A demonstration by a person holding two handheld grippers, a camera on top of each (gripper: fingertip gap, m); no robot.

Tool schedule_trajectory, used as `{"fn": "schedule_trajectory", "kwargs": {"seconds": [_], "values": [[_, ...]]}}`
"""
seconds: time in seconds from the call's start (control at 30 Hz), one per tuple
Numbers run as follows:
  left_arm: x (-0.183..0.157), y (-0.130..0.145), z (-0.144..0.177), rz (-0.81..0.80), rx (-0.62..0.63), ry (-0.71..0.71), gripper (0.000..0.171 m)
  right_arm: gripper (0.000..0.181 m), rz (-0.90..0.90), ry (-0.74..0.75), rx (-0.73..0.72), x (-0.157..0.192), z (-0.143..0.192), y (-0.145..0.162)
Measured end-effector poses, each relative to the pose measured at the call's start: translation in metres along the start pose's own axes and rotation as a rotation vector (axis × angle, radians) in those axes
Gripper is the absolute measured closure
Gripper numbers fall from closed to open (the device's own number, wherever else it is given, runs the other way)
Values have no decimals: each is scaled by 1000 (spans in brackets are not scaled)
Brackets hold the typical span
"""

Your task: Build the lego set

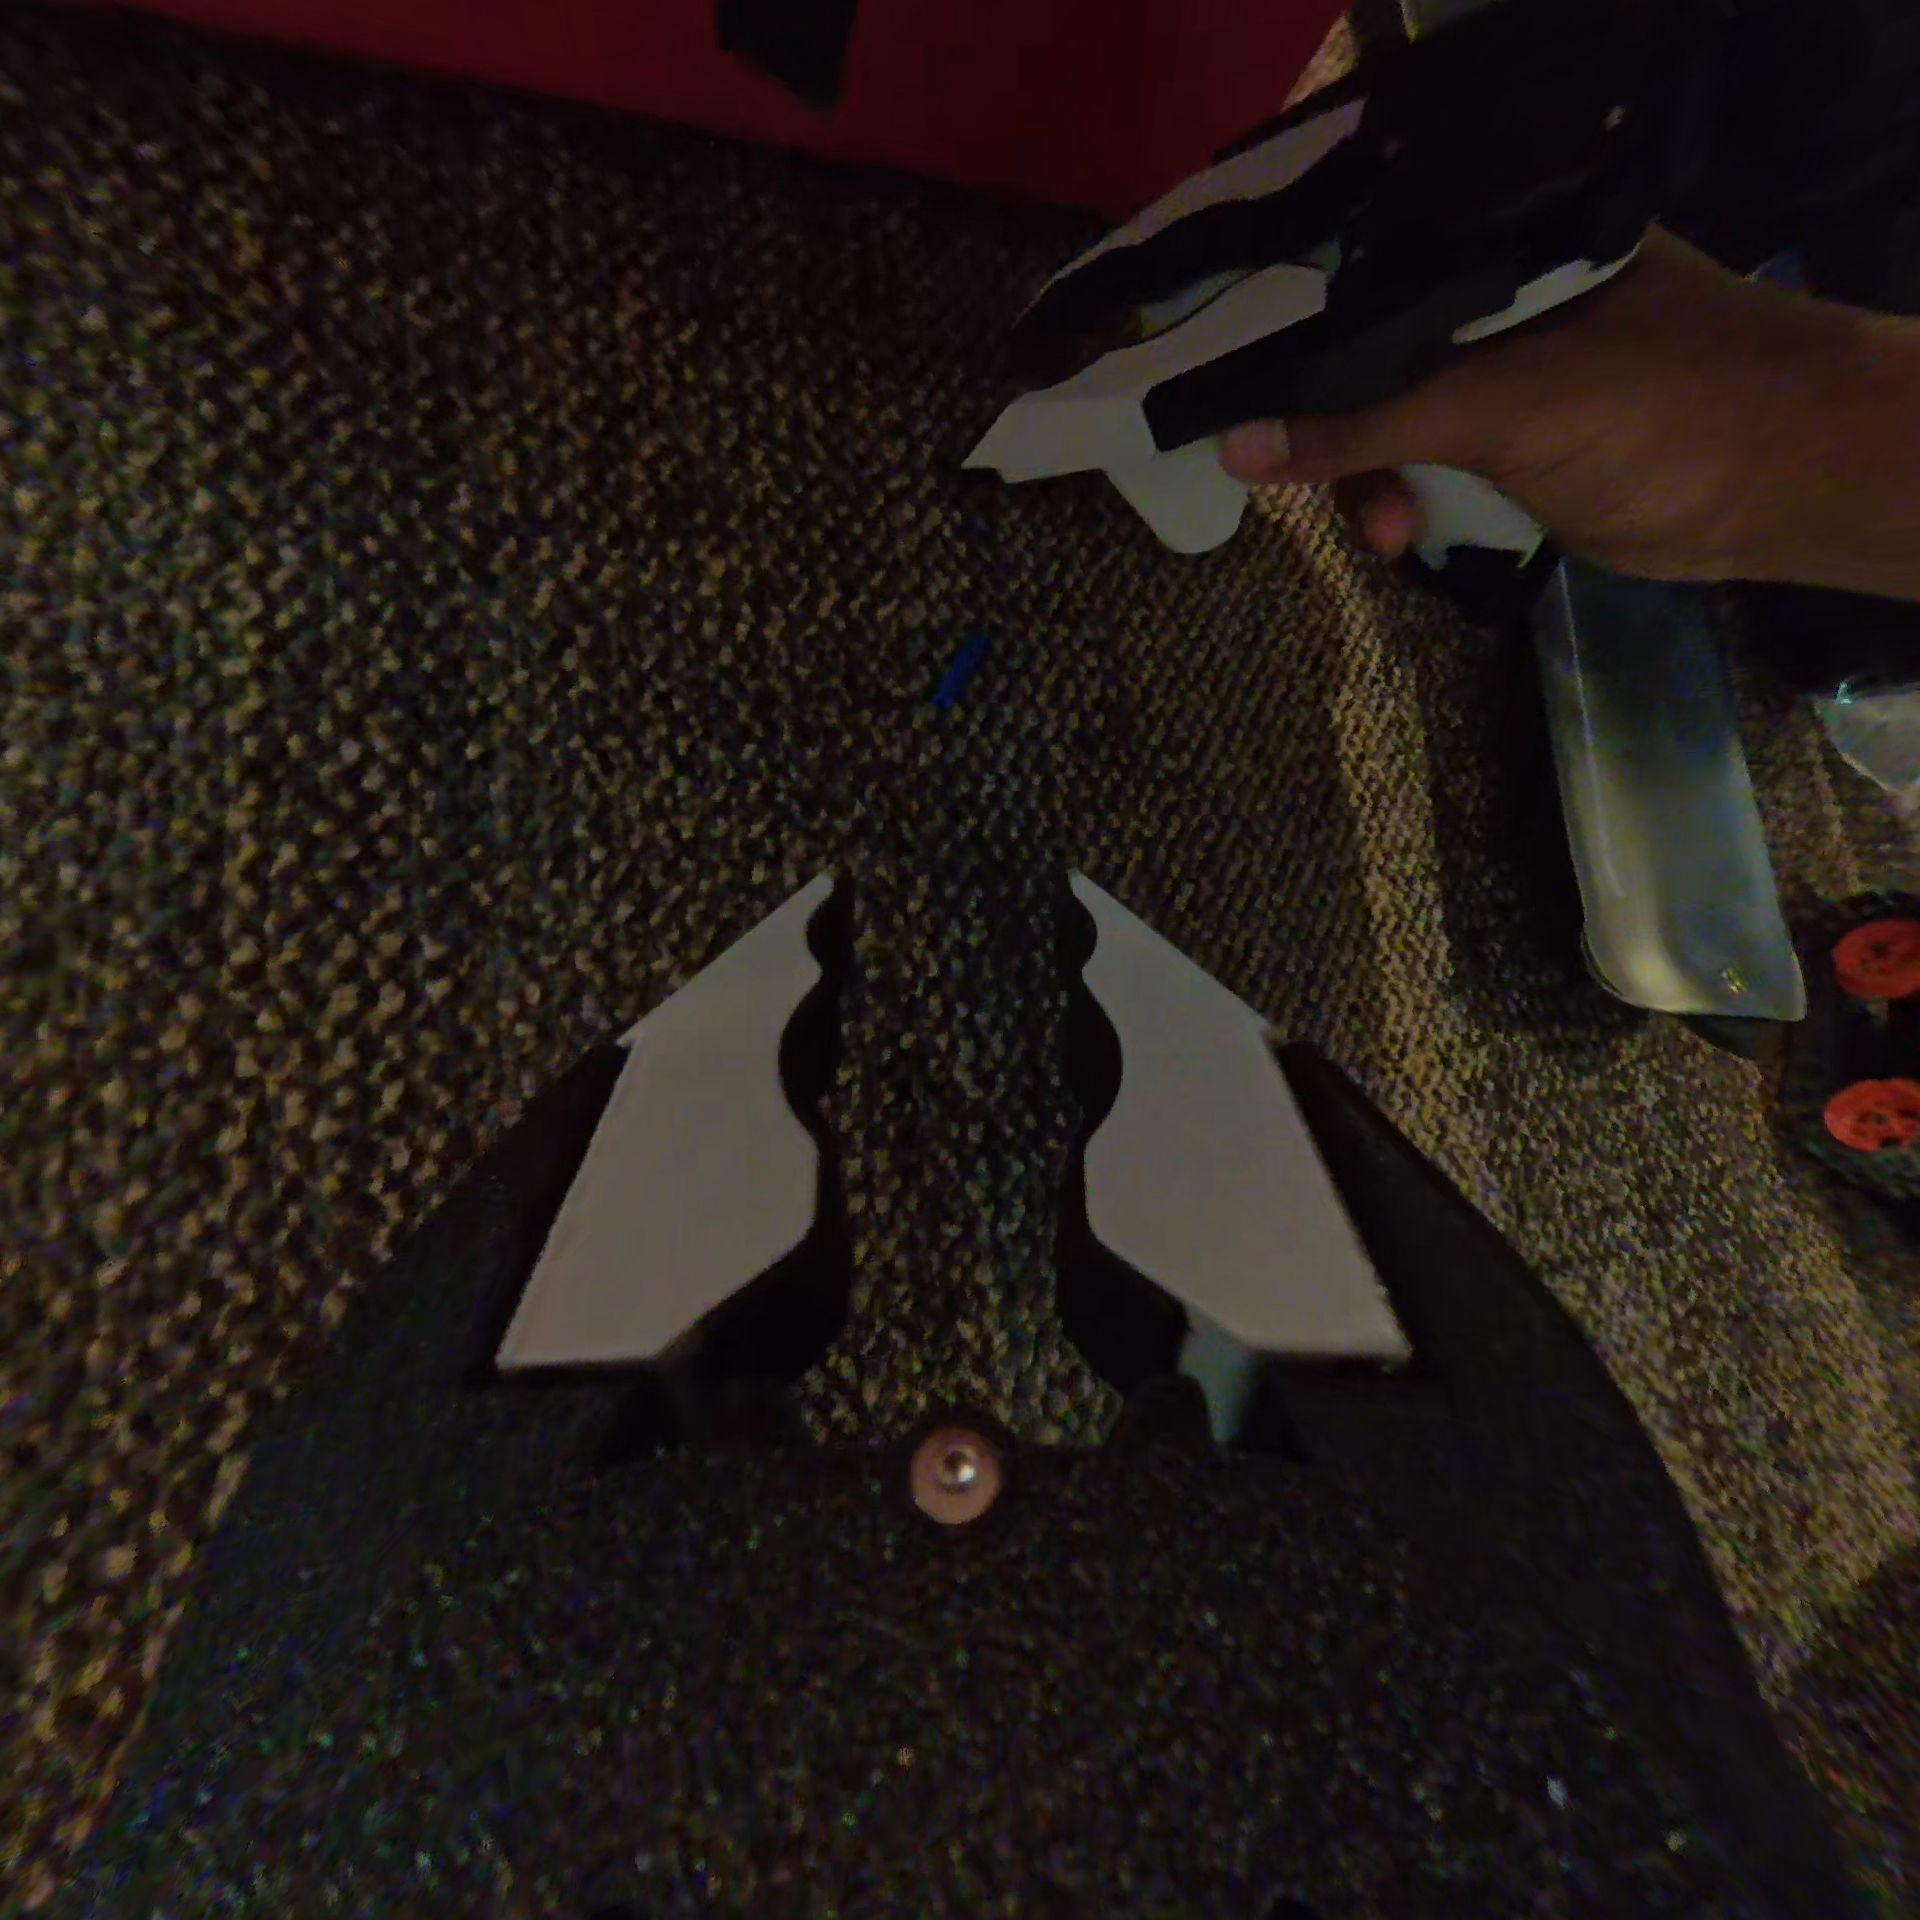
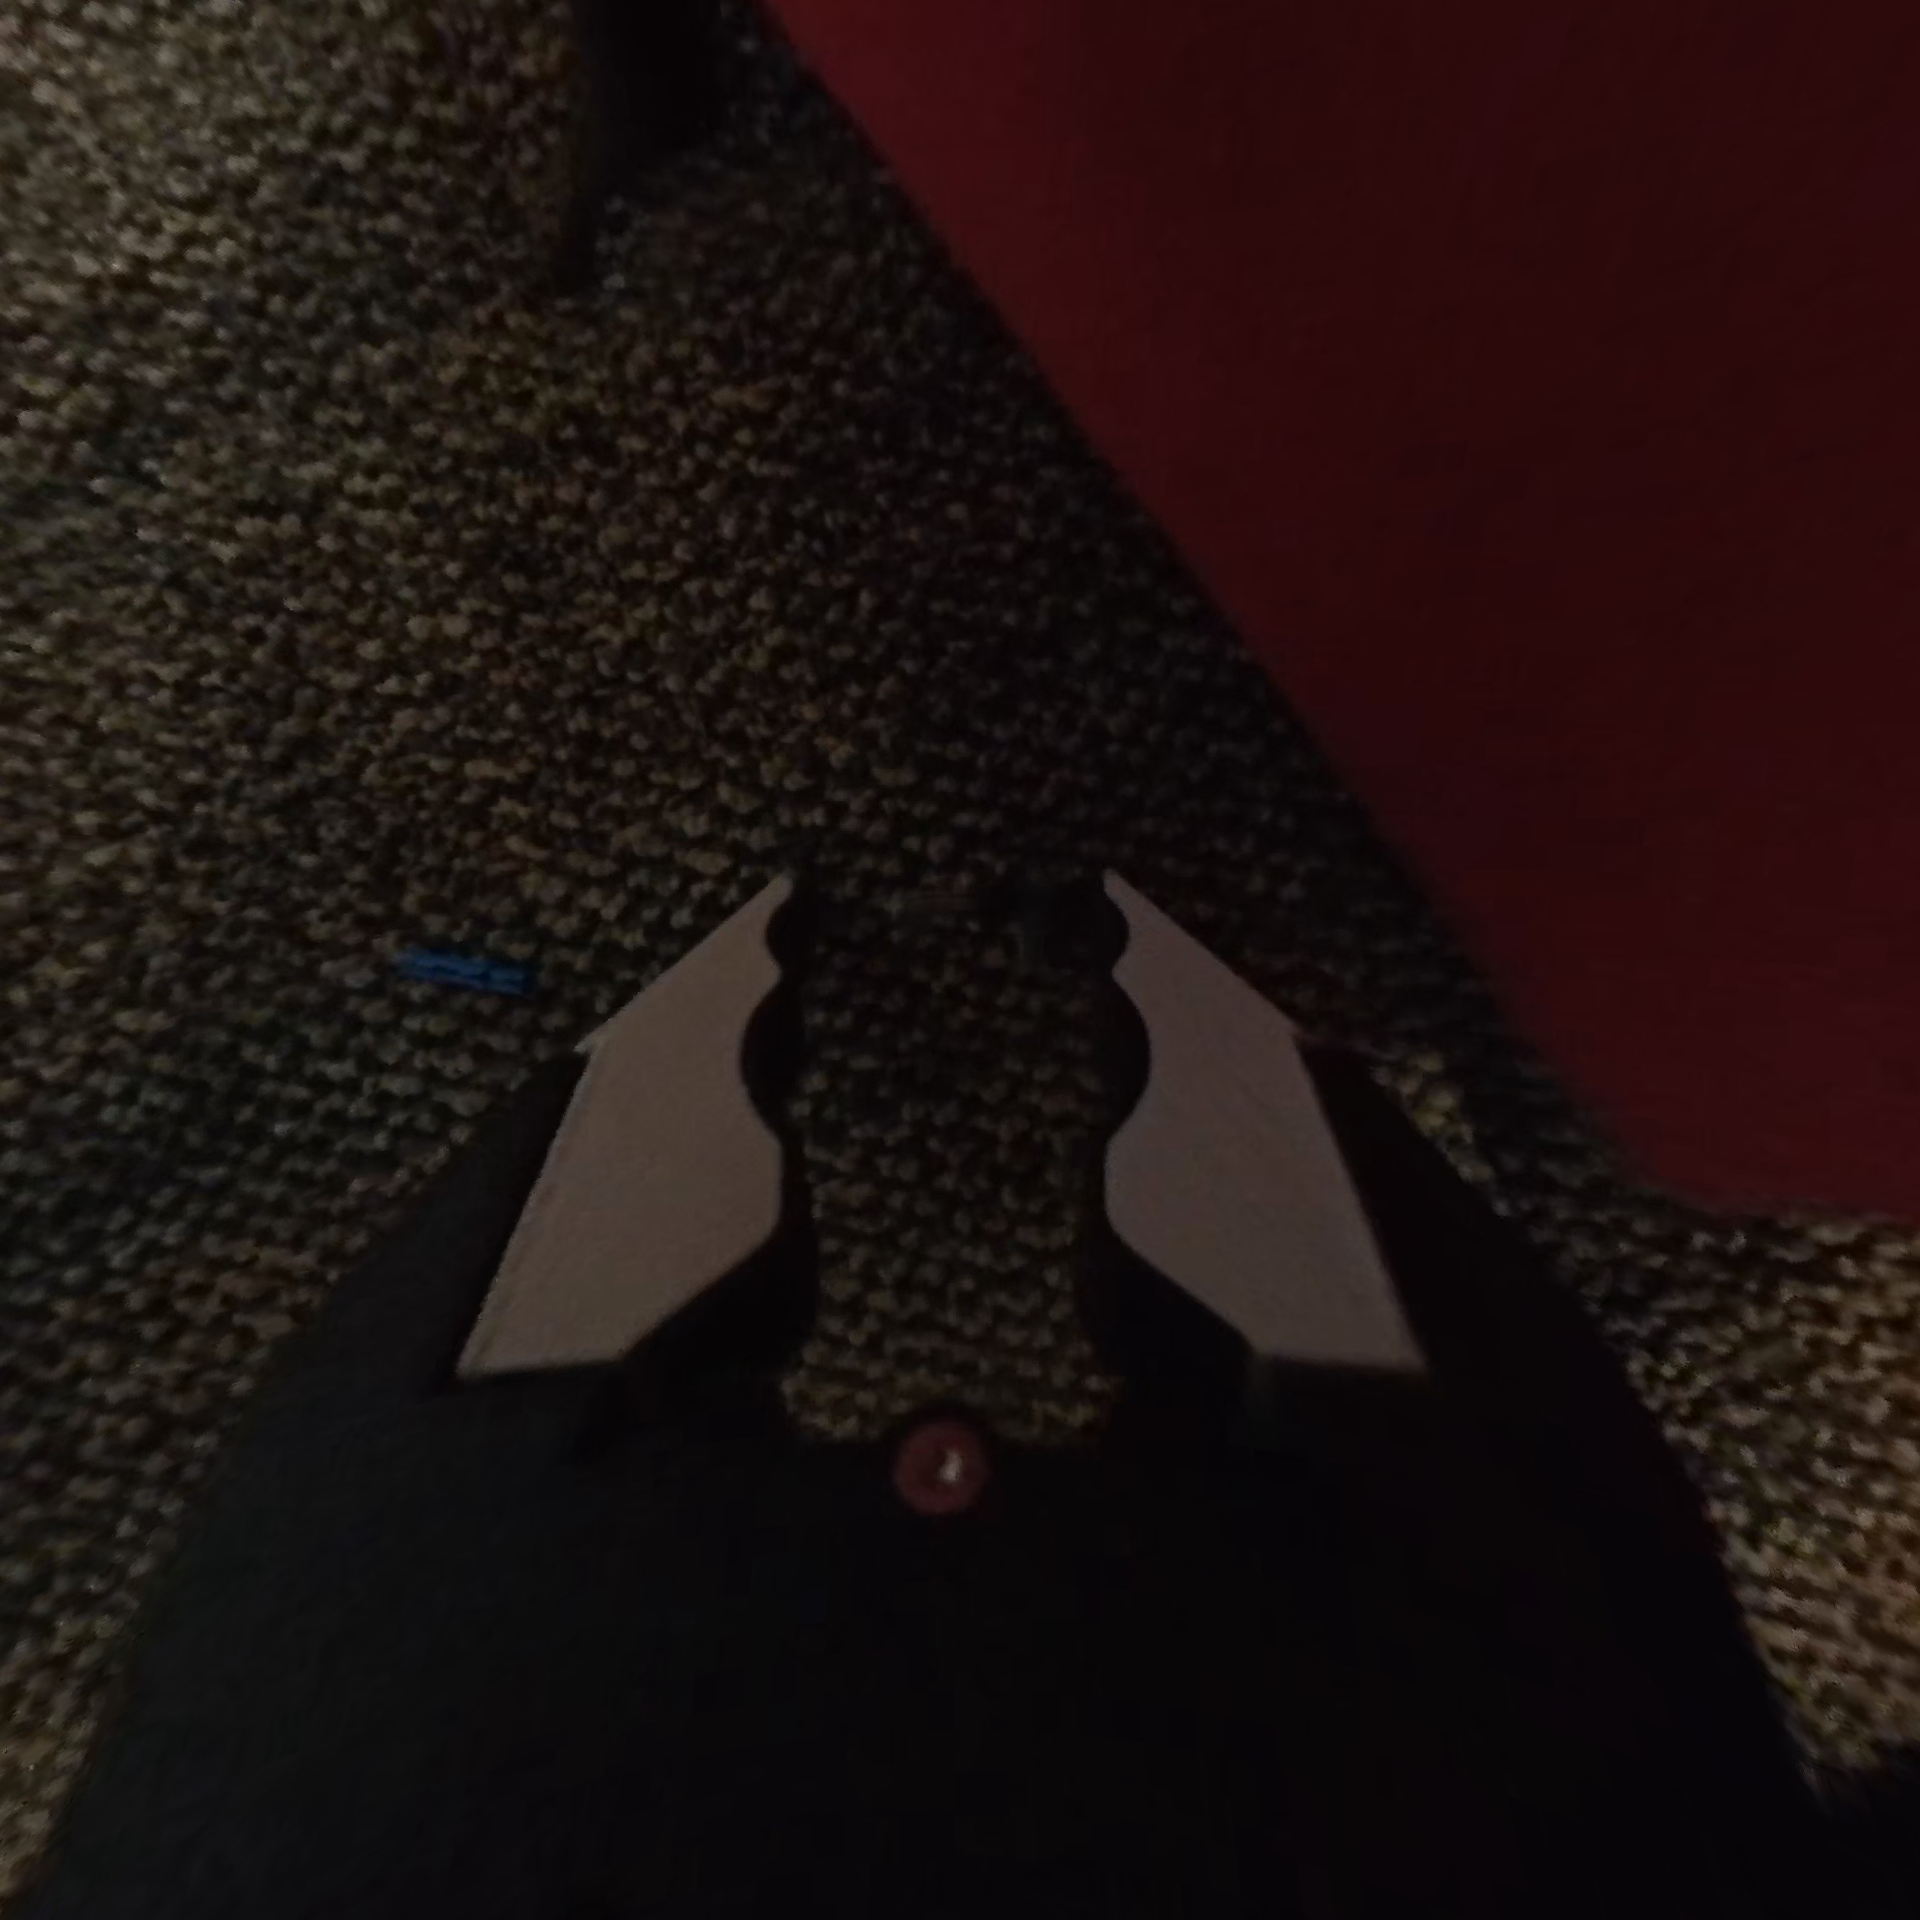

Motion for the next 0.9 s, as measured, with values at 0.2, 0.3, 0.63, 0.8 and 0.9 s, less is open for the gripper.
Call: {"fn": "schedule_trajectory", "kwargs": {"seconds": [0.2,0.3,0.63,0.8,0.9], "values": [[-2,-9,-13,-86,34,32,134,137,2,-12,15,-1,2,1],[0,-14,-21,-120,41,39,134,149,-20,-15,17,-3,4,-1],[-9,-31,-67,-214,106,77,137,175,-124,30,-254,26,60,-1],[-16,-31,-95,-317,117,-58,168,174,-158,-13,-333,44,83,13],[-11,-35,-97,-255,135,-2,168,174,-223,6,-366,48,92,30]]}}
Point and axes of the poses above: each gripper's, where its closed fingertips meet, z back along the fingers, y out of its underside, x = y × z across the jaws, the point moved 10 cm from there along z, back along the fingers, and after that the axes turned 9 degrees about -y, right-handed, at the moved point
